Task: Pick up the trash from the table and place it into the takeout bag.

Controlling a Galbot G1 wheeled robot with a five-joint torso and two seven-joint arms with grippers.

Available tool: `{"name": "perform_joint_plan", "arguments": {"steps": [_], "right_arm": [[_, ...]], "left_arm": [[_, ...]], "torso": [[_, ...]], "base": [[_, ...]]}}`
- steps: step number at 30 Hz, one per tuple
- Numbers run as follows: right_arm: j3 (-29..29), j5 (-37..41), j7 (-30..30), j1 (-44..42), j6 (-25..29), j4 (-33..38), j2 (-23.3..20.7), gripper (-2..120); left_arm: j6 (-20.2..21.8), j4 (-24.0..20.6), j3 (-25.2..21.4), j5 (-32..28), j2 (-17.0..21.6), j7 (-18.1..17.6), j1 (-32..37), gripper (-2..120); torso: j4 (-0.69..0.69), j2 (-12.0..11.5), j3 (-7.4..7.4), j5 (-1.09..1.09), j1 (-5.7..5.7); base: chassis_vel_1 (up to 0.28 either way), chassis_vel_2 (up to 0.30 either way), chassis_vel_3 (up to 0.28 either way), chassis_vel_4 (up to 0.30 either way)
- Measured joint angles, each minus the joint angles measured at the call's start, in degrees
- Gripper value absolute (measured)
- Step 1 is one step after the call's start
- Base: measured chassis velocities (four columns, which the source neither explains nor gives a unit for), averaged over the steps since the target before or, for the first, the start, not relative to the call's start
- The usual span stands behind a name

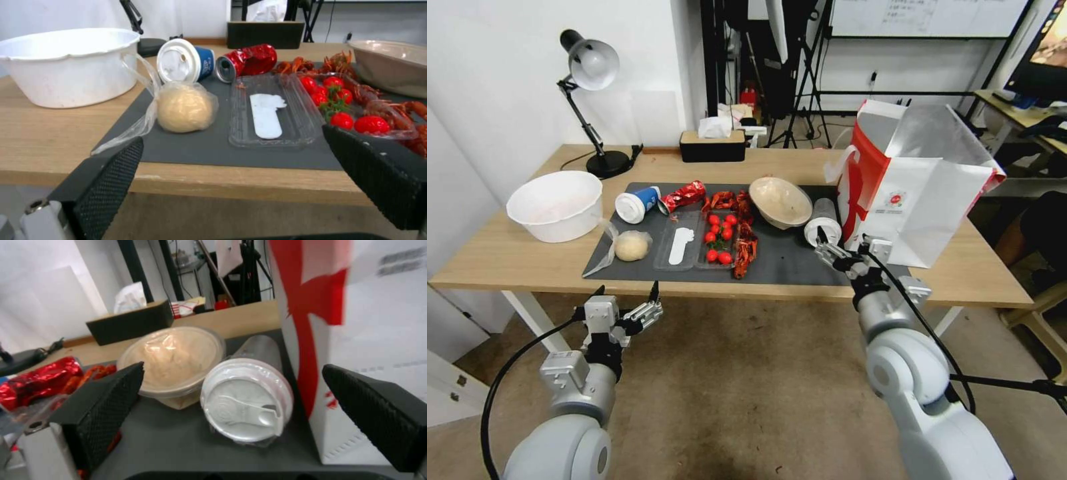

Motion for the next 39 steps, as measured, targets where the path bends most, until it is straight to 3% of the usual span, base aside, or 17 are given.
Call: {"name": "perform_joint_plan", "arguments": {"steps": [15, 39], "right_arm": [[-6.34, 0.04, 4.65, 9.62, 0.26, -11.3, 0.87, 100], [-5.61, -3.87, 6.22, 9.83, -1.96, -13.06, 1.06, 100]], "left_arm": [[-1.23, 0.3, -0.56, 0.47, -0.51, -0.08, 0.44, 100], [-2.47, 2.41, -0.29, 0.6, -0.49, -0.24, -0.26, 100]], "torso": [[0.0, 0.0, 0.0, 0.0, 0.0], [-0.01, 0.0, 0.0, 0.0, 0.0]], "base": [[0.0, 0.0, 0.0, 0.0], [0.0, 0.0, 0.0, 0.0]]}}
